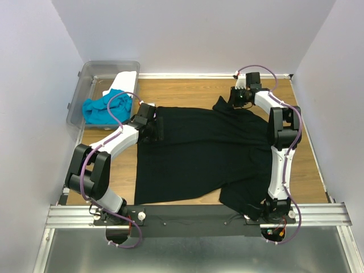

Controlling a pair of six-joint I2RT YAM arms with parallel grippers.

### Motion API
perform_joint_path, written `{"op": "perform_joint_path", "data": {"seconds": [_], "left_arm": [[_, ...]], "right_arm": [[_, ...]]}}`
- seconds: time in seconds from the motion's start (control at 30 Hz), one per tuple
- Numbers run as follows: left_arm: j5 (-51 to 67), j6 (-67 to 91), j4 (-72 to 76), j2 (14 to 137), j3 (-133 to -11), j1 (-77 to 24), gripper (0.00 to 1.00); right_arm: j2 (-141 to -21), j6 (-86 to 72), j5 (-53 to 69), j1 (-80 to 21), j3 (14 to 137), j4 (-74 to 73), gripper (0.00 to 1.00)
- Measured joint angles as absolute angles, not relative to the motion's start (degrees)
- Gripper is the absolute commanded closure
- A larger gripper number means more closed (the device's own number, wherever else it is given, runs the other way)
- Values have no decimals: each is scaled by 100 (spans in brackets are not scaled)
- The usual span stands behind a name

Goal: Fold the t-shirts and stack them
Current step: Flatten the tshirt out

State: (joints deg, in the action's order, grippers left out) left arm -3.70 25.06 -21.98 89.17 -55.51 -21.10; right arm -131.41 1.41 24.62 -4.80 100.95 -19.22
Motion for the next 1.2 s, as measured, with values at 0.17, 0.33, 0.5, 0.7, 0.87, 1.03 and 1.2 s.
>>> {"op": "perform_joint_path", "data": {"seconds": [0.17, 0.33, 0.5, 0.7, 0.87, 1.03, 1.2], "left_arm": [[-370, 2506, -2198, 8917, -5551, -2112, 18], [-370, 2508, -2196, 8917, -5551, -2112, 19], [-370, 2510, -2196, 8917, -5551, -2112, 18], [-370, 2515, -2191, 8917, -5548, -2112, 18], [-370, 2534, -2185, 8917, -5542, -2112, 18], [-370, 2539, -2062, 8973, -5500, -2112, 18], [-370, 2534, -1949, 9371, -5579, -2112, 19]], "right_arm": [[-13098, 220, 2418, -480, 10055, -1940, 100], [-12895, 294, 2165, -480, 10053, -1944, 99], [-12689, 403, 1702, -467, 10127, -1940, 98], [-12674, 526, 1247, -425, 10346, -1938, 91], [-12687, 502, 1201, -349, 10346, -1940, 69], [-12698, 482, 1210, -259, 10346, -1940, 64], [-12702, 451, 1243, -180, 10346, -1940, 59]]}}
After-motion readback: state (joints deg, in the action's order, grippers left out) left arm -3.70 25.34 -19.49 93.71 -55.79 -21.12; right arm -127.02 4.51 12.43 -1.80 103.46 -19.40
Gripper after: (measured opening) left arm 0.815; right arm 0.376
